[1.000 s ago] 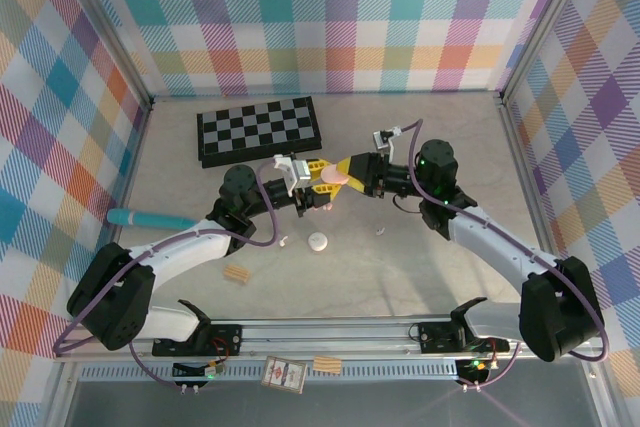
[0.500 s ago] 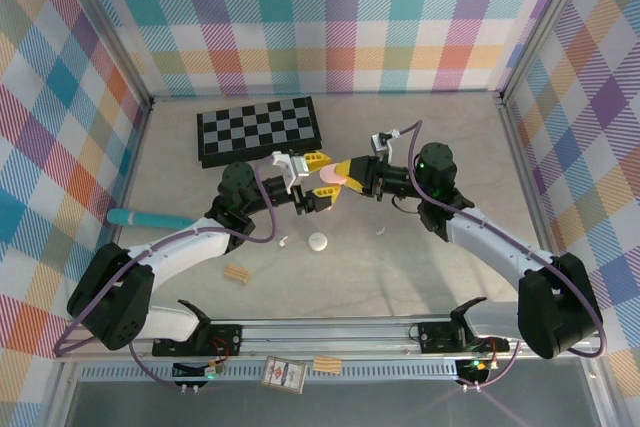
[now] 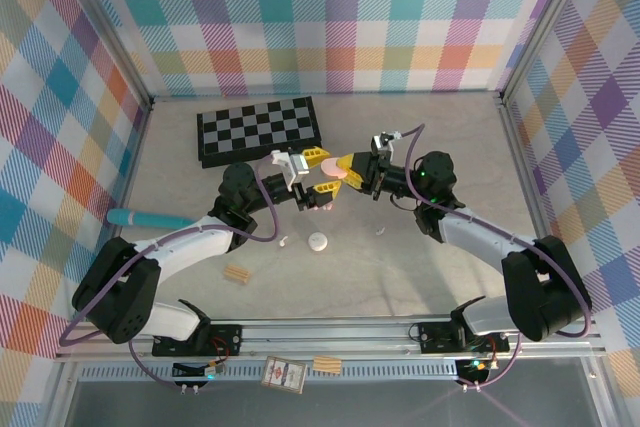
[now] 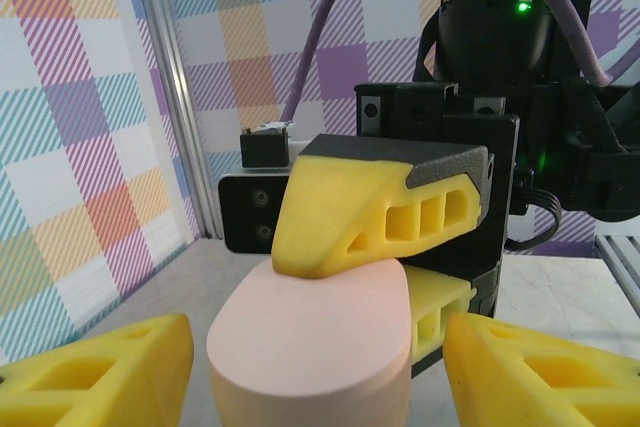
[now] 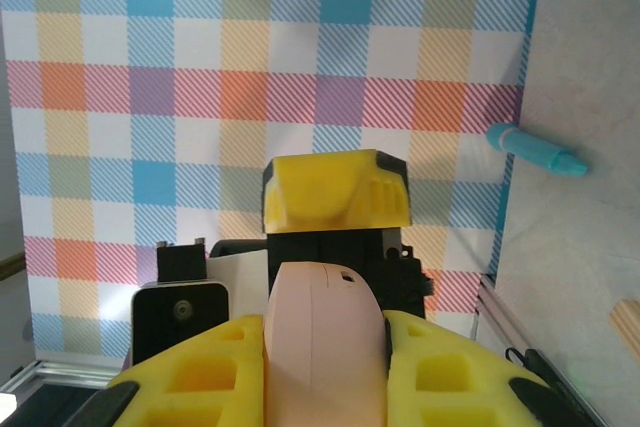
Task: Insert wireless bluetooth earbuds into charging case
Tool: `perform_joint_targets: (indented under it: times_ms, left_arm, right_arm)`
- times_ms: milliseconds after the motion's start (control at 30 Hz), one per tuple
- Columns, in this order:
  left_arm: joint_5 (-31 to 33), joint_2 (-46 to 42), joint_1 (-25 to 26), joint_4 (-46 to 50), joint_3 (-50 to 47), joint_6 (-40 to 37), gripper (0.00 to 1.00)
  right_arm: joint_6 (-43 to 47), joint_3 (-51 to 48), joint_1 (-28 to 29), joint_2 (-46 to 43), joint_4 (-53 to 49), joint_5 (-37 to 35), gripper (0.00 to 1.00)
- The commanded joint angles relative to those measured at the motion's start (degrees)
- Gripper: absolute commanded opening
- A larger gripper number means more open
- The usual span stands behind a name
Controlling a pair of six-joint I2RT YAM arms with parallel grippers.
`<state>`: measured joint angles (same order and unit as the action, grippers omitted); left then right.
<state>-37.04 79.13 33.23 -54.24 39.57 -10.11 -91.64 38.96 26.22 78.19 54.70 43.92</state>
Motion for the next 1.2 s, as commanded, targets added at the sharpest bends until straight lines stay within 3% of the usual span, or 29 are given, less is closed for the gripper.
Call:
perform_joint_targets:
  times_ms: [0,233,433,1167]
  left_arm:
    - [-1.64,0.78,-0.10,-3.31,-0.11,-0.76,0.69]
    - [-1.50,1.58,-0.01,-3.86,0.10,-0.26,0.67]
    - [-2.07,1.74,-0.05,-4.03,0.57,0.22,0.55]
    - [-3.39,2.65,0.08,-5.70,2.34,4.30,0.54]
  right_arm:
    - [-1.67,0.26,-0.29,-0.33,5.49,-0.47,0.08]
    - [-1.31,0.27,-0.27,-0.24,5.46,0.02,0.08]
    - [-0.38,0.46,-0.29,-0.39,4.32,0.42,0.08]
    - [1.72,0.39,-0.22,-0.34,2.42,0.56,0.07]
